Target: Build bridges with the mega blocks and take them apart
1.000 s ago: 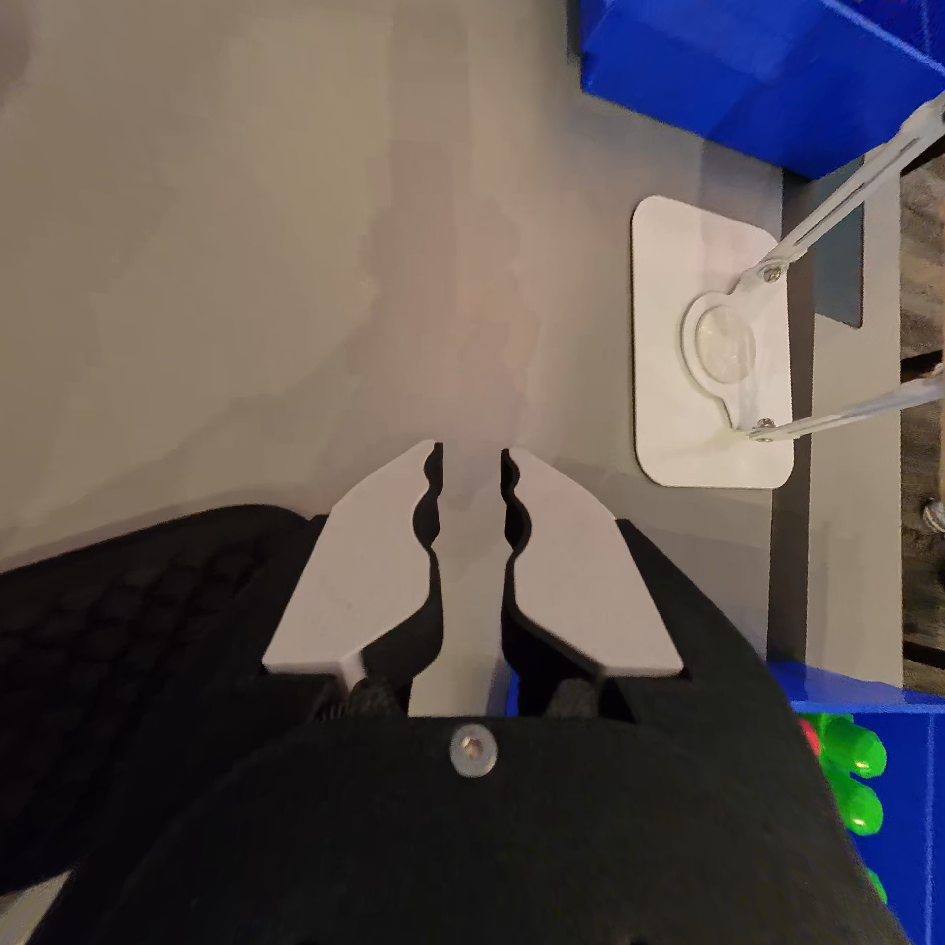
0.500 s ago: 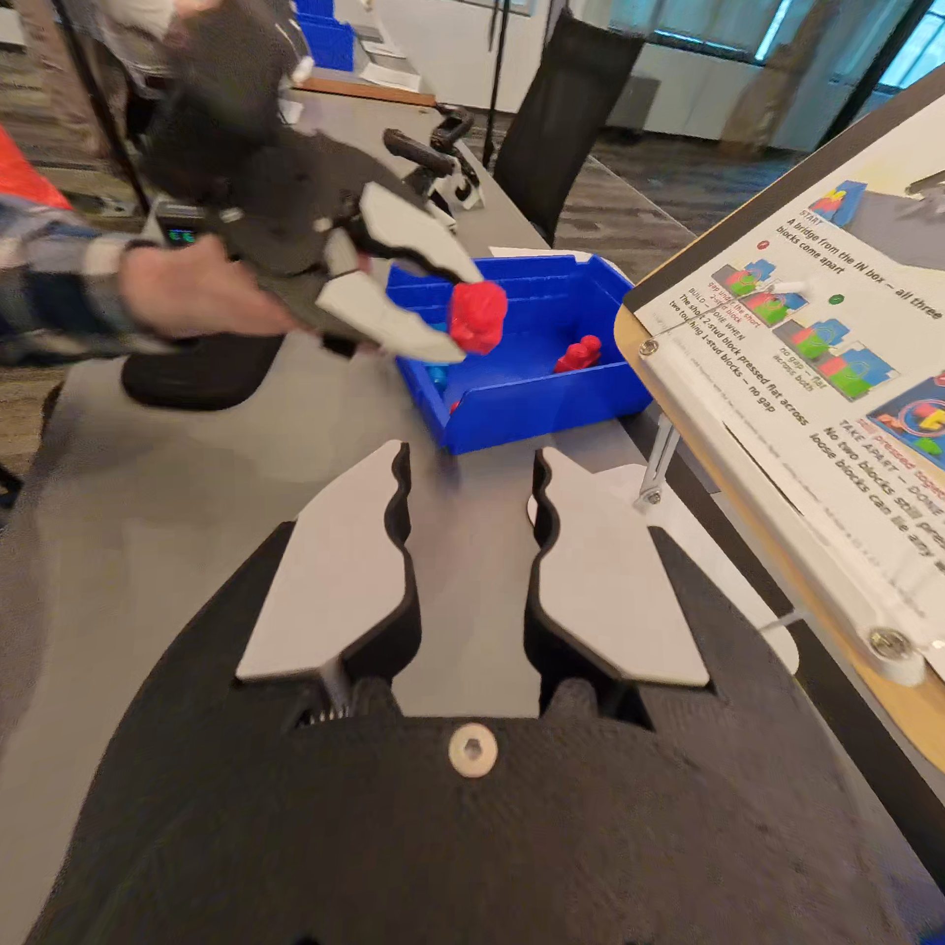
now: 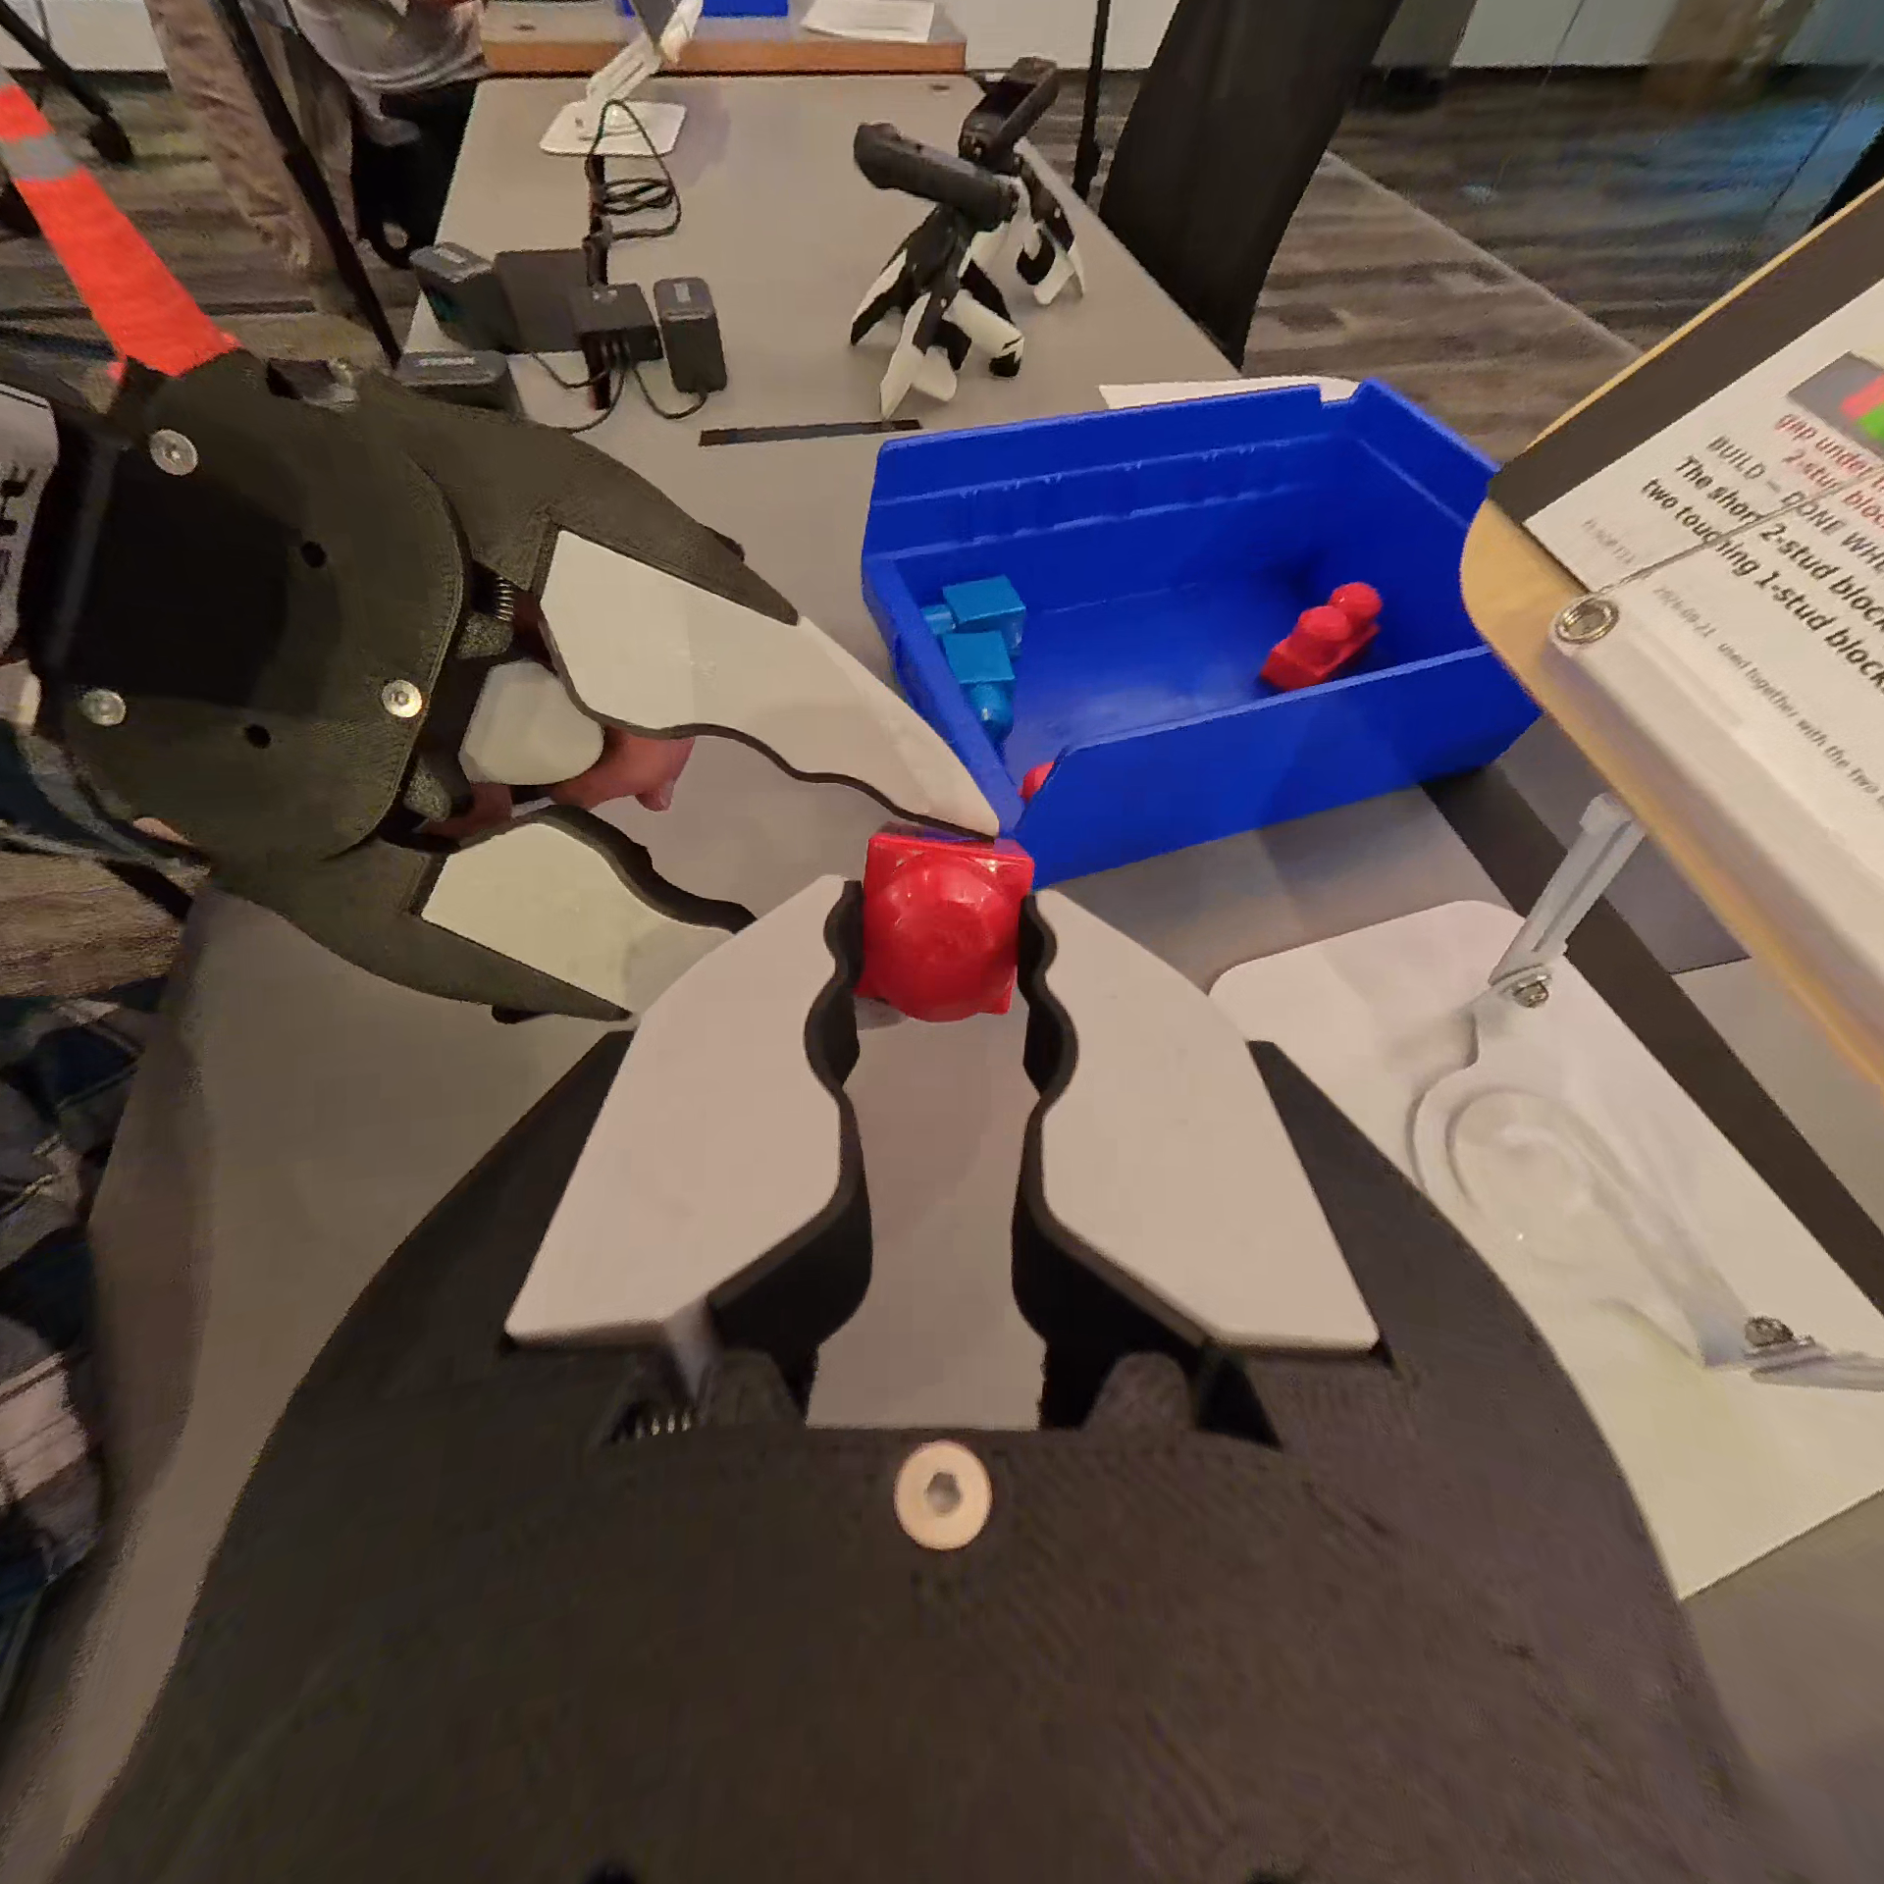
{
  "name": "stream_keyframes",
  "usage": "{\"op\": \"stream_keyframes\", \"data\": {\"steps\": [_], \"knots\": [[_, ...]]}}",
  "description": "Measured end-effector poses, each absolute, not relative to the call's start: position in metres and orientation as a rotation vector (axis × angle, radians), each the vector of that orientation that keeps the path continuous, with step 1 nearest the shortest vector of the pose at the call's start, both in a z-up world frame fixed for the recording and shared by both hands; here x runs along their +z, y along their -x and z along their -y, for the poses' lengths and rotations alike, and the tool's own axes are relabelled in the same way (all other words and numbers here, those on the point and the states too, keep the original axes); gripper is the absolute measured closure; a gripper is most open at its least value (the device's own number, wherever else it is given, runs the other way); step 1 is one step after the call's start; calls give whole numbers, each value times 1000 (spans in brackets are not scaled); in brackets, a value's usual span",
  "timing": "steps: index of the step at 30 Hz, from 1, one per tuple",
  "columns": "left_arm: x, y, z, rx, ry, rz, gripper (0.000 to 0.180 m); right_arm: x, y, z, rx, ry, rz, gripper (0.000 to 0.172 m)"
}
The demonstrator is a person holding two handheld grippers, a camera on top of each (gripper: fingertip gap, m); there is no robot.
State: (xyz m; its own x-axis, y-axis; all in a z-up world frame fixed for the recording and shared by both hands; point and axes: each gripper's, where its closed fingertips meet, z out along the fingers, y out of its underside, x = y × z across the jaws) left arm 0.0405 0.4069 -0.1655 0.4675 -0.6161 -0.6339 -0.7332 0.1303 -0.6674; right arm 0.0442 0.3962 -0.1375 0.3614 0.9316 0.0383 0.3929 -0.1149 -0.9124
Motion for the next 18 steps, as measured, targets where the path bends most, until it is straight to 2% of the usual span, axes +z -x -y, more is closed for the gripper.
{"op": "stream_keyframes", "data": {"steps": [3, 5, 11, 18], "knots": [[-166, -44, -394, 70, 1527, -1265, 142, -138, -65, -399, 691, 1738, 1243, 143], [-167, -30, -395, 58, 1569, -1266, 135, -160, -88, -396, 668, 1874, 1400, 143], [-173, 50, -450, 0, 1783, -1179, 142, -234, -130, -383, 525, 2067, 1812, 143], [-235, 85, -517, -116, 2073, -1240, 145, -267, -115, -365, 494, 2042, 1952, 142]]}}
